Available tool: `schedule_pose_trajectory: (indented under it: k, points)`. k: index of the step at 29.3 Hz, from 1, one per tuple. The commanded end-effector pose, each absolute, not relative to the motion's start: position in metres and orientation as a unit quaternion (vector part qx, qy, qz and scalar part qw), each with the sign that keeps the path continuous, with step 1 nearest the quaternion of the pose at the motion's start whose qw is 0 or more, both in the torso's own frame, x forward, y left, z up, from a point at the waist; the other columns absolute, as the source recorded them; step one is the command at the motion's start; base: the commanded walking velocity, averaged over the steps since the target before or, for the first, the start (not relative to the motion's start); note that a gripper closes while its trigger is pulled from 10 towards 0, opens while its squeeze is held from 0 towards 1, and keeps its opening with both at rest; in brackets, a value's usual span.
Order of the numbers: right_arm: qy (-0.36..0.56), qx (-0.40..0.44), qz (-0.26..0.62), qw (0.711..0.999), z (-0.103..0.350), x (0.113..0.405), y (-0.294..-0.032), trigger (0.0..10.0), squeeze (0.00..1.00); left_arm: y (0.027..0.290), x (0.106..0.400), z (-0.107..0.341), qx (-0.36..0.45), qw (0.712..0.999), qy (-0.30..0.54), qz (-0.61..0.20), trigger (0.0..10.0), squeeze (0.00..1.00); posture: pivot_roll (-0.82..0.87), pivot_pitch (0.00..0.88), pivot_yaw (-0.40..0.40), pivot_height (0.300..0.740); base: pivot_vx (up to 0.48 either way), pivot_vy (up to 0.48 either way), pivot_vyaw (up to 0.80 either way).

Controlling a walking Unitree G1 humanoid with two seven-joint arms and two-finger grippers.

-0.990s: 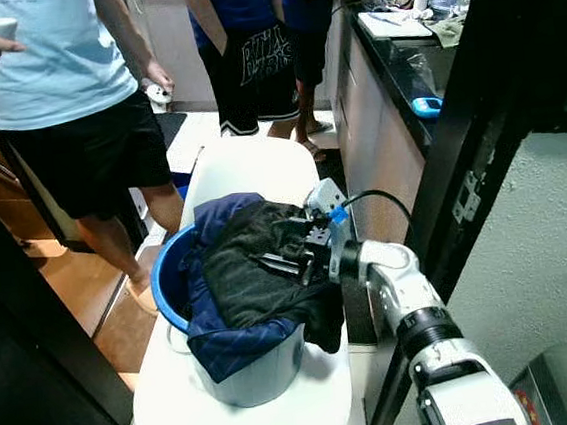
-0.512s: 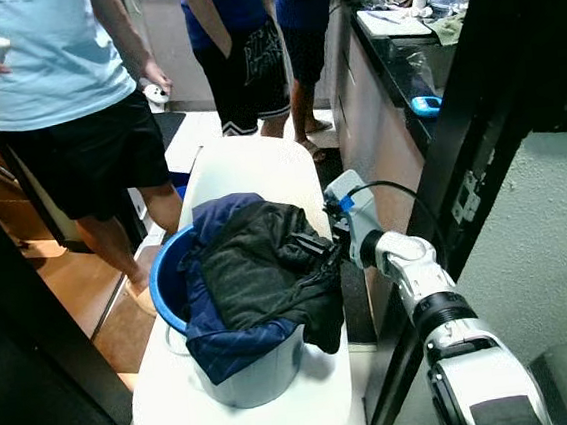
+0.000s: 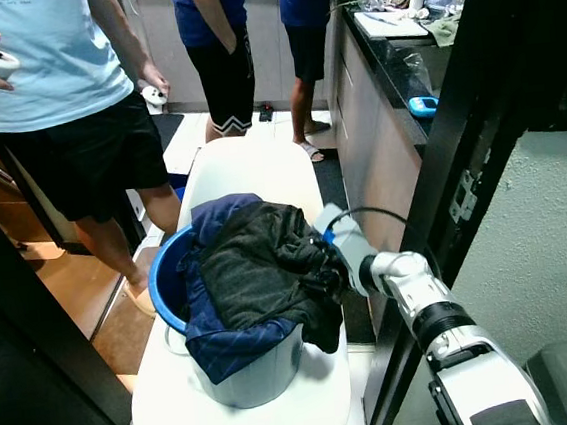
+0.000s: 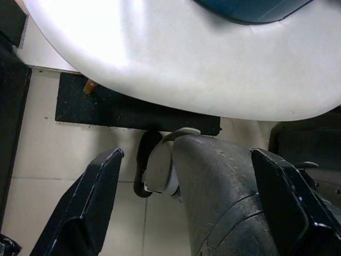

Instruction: Clothes washing

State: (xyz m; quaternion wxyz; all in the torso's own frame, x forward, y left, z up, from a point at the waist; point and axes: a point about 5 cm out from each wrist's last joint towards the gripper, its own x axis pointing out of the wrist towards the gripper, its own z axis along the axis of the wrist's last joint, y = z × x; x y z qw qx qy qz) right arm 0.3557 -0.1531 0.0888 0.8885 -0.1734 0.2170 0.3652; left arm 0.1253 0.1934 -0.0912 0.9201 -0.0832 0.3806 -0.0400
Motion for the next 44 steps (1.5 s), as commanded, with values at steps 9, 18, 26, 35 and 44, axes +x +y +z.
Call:
schedule_pose_trajectory:
  k: [9,18,26,35,44]
  points:
    - [0.261,-0.166,0.307,0.9,0.079,0.356,-0.155,10.0,0.0,0.186,0.121,-0.094,-0.088,0.915,0.39,-0.052,10.0,0.0,0.19,0.0,-0.082,0.74,0.0,0.0,0.0]
    - [0.286,-0.155,0.305,0.895,0.075,0.354,-0.158,0.0,0.0,0.186,0.119,-0.095,-0.088,0.913,0.395,-0.051,10.0,0.0,0.19,0.0,-0.081,0.74,0.0,0.0,0.0]
    - [0.278,-0.149,0.309,0.897,0.077,0.354,-0.157,0.0,0.0,0.187,0.12,-0.095,-0.087,0.912,0.397,-0.051,10.0,0.0,0.19,0.0,-0.08,0.74,0.0,0.0,0.0]
    - [0.199,-0.068,0.384,0.899,0.095,0.357,-0.134,0.0,0.0,0.189,0.118,-0.095,-0.09,0.912,0.399,-0.045,10.0,0.0,0.19,0.0,-0.08,0.74,0.0,0.0,0.0]
    - [-0.01,0.208,0.538,0.817,0.171,0.35,-0.114,0.0,0.0,0.202,0.118,-0.096,-0.109,0.908,0.404,0.004,10.0,0.0,0.19,0.0,-0.074,0.74,0.0,0.0,0.0]
